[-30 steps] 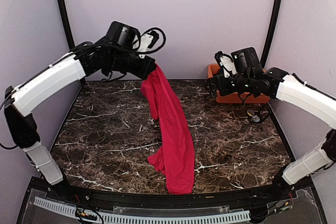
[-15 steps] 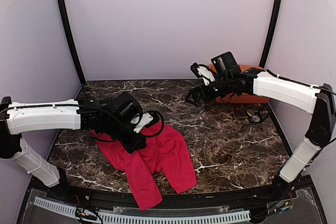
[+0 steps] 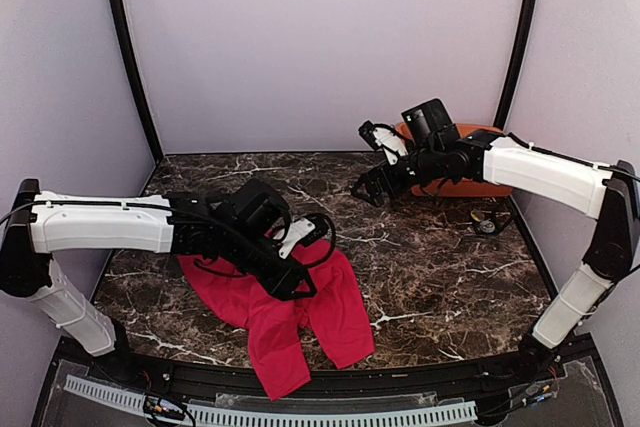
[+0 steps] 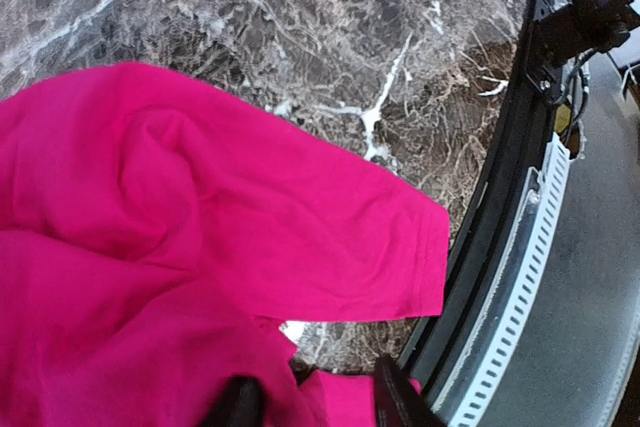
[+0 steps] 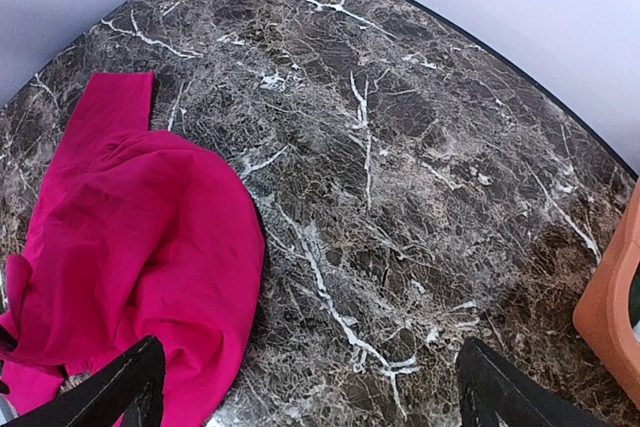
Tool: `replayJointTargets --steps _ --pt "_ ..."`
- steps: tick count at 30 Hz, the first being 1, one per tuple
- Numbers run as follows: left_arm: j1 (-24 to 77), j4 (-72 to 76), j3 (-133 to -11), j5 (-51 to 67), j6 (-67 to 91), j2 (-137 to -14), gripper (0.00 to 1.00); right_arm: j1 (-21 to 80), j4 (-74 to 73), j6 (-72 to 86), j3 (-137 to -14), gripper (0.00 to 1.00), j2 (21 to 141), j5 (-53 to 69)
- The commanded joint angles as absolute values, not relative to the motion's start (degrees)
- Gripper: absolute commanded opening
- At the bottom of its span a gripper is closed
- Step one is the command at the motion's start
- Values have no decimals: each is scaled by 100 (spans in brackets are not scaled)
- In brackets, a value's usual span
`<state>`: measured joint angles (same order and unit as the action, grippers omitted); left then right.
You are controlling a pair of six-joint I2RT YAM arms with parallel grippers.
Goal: Pin the brooch onto the clothing
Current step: Place the crumpled clothing at the center of the board, then pick up the crumped clothing from the center of the board.
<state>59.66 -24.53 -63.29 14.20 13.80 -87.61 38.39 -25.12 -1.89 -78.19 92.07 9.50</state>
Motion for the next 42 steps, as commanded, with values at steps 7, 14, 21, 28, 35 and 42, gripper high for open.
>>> replayJointTargets --steps 7,14,21,28,35,42 --pt "5540 -3192 -5688 -946 2662 -7026 98 3950 -2359 -68 -7864 99 9683 1102" --pt "4998 -3530 -4737 -1576 3919 -5813 99 4128 -2372 168 -7734 99 9901 1057" --pt "4971 -4772 -4369 -1974 5236 -5813 99 4671 -2653 291 -7219 99 10010 704" --pt "4626 -4287 -3494 -1441 5832 -5649 99 4849 -2688 483 -6658 99 10102 702" --pt "4336 -3108 -2903 -887 6048 -5648 99 4857 -2638 660 -6557 98 10271 894" --pt "4220 -2080 -2454 -556 6243 -5997 96 4857 -2513 793 -6536 99 10530 990"
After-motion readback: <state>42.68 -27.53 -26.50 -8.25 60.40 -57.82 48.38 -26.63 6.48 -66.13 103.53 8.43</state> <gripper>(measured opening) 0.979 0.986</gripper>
